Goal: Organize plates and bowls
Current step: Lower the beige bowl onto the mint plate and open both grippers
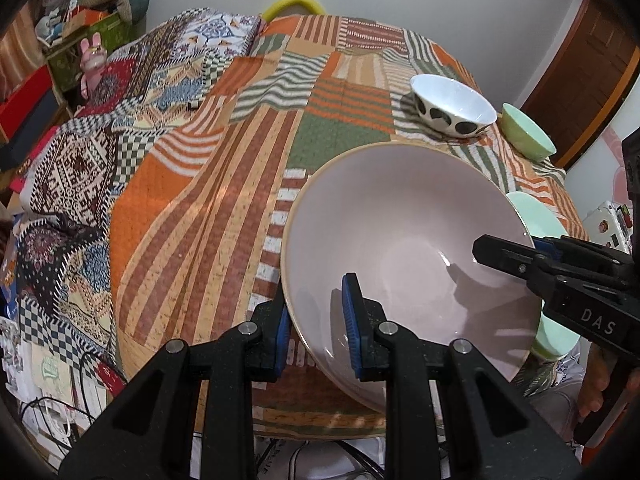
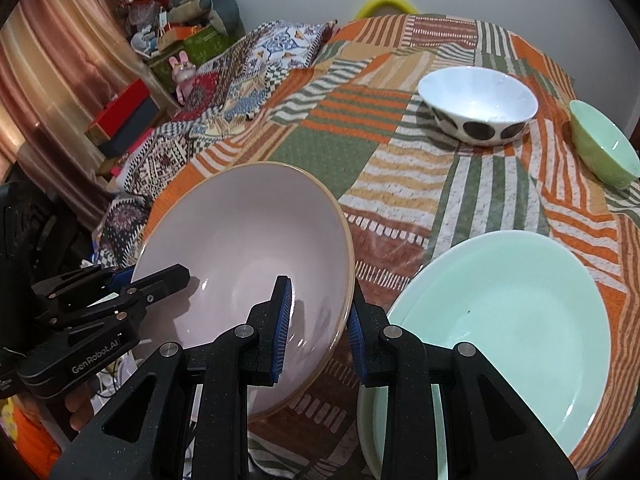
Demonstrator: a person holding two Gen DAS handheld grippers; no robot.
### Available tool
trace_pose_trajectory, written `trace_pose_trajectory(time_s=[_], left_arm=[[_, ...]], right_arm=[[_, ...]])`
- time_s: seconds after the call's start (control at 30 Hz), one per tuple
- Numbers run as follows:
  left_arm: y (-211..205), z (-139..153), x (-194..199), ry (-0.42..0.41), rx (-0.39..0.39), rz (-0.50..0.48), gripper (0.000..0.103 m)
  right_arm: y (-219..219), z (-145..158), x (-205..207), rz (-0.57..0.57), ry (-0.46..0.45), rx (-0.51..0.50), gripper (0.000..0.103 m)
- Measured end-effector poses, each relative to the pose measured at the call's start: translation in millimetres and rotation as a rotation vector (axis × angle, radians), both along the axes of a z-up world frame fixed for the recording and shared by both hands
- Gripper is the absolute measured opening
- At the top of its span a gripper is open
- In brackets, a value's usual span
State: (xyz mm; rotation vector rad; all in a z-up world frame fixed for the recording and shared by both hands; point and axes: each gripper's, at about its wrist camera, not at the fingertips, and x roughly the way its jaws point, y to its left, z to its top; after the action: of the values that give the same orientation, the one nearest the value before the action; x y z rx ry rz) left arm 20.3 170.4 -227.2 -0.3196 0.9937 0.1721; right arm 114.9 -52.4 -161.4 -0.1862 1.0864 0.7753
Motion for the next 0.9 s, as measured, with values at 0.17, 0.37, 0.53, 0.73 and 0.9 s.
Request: trace_pose_trajectory(time_s=[0.17, 0.37, 0.53, 0.73, 0.9], left_arm=[[1, -10, 0, 0.020, -0.008, 0.005, 0.023], [1, -16, -1, 0.029, -0.011, 0.006, 0.023], [0, -19, 1, 0.031, -0.006, 0.003, 0.023], [1, -20, -1, 0.039, -0.012, 0.011, 0.023], [-1, -8, -5, 0.021, 0.035, 0.015, 0.023]], right_arm=[[3, -8, 0, 0.009, 0.012, -0.021, 0.025], [5, -12, 1, 0.017, 0.016, -0.033, 0.025], [5, -15, 2, 0.021, 0.024, -0.037, 0.026], [5, -15, 2, 0.032, 0.029, -0.030, 0.026], [-3, -7, 1, 0.030, 0.010, -0.003, 0.034]])
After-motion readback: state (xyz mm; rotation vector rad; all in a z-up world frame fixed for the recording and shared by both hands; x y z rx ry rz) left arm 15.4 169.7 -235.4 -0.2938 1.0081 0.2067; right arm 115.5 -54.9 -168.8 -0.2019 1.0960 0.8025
